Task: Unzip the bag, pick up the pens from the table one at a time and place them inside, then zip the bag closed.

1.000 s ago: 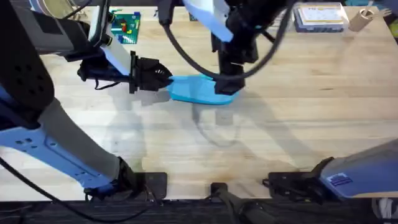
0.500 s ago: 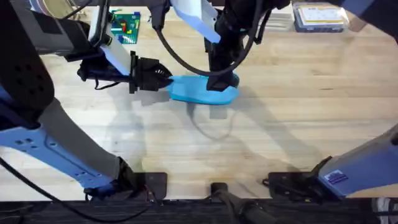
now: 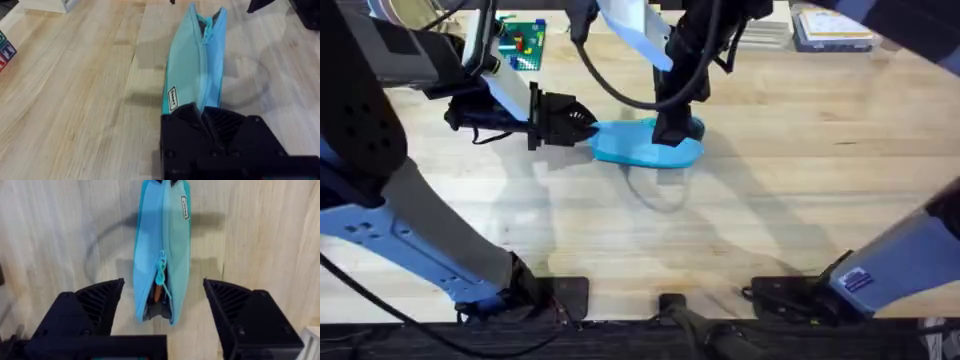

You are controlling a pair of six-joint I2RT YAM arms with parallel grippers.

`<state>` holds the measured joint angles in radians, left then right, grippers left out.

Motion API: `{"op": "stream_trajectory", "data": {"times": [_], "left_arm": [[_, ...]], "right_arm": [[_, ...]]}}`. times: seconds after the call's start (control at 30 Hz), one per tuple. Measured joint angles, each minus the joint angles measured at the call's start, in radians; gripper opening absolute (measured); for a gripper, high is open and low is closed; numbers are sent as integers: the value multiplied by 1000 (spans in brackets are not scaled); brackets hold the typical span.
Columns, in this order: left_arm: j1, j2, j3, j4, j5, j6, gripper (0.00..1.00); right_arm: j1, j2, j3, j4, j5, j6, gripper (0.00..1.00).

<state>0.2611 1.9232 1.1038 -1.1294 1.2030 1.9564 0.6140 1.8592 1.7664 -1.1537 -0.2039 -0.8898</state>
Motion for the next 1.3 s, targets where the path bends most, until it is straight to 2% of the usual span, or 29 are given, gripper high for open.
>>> {"op": "stream_trajectory", "data": {"times": [0.33, 0.67, 1.3], "left_arm": [[0, 0, 0, 0, 0, 0, 42], [0, 0, 0, 0, 0, 0, 42], [0, 0, 0, 0, -1, 0, 42]], "right_arm": [[-8, 11, 0, -2, -48, 7, 960], [-20, 61, 0, 0, -52, 19, 927], [-21, 74, 0, 1, -56, 26, 896]]}}
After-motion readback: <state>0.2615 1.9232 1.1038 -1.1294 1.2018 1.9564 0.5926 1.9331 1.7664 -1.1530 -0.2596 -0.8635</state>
